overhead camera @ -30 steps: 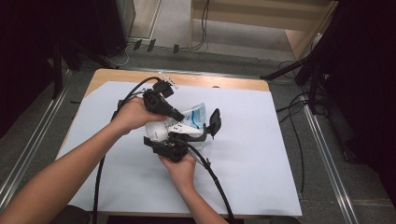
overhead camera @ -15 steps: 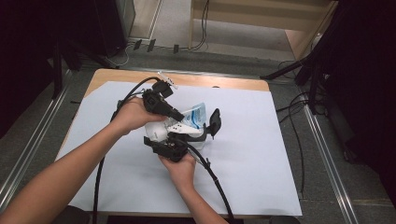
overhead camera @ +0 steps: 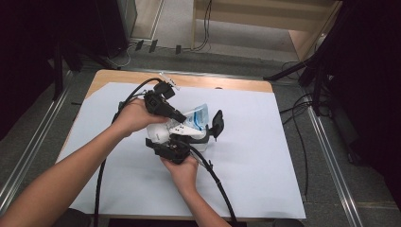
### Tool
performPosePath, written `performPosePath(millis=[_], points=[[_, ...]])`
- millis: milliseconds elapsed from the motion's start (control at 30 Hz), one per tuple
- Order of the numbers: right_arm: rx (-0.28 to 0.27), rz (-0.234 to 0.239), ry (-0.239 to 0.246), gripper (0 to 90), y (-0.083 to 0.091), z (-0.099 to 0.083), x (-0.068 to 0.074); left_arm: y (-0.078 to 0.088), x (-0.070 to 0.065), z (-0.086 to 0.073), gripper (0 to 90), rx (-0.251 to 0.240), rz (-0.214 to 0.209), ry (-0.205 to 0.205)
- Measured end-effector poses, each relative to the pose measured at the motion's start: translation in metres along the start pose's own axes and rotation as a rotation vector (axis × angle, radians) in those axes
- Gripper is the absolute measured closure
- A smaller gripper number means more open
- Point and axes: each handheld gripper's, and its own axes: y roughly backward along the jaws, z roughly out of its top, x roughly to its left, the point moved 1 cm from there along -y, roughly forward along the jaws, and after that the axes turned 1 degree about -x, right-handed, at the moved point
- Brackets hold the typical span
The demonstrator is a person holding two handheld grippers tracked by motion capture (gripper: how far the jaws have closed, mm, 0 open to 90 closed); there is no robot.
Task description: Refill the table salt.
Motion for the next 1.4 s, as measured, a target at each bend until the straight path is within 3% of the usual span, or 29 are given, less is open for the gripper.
performPosePath(millis=[1400], points=[[-0.021, 0.014, -0.031, 63.6, 0.0008, 0.0040, 0.0025, 0.0017, -0.0017, 0.0036, 84.6, 0.002, -0.001, 0.005]])
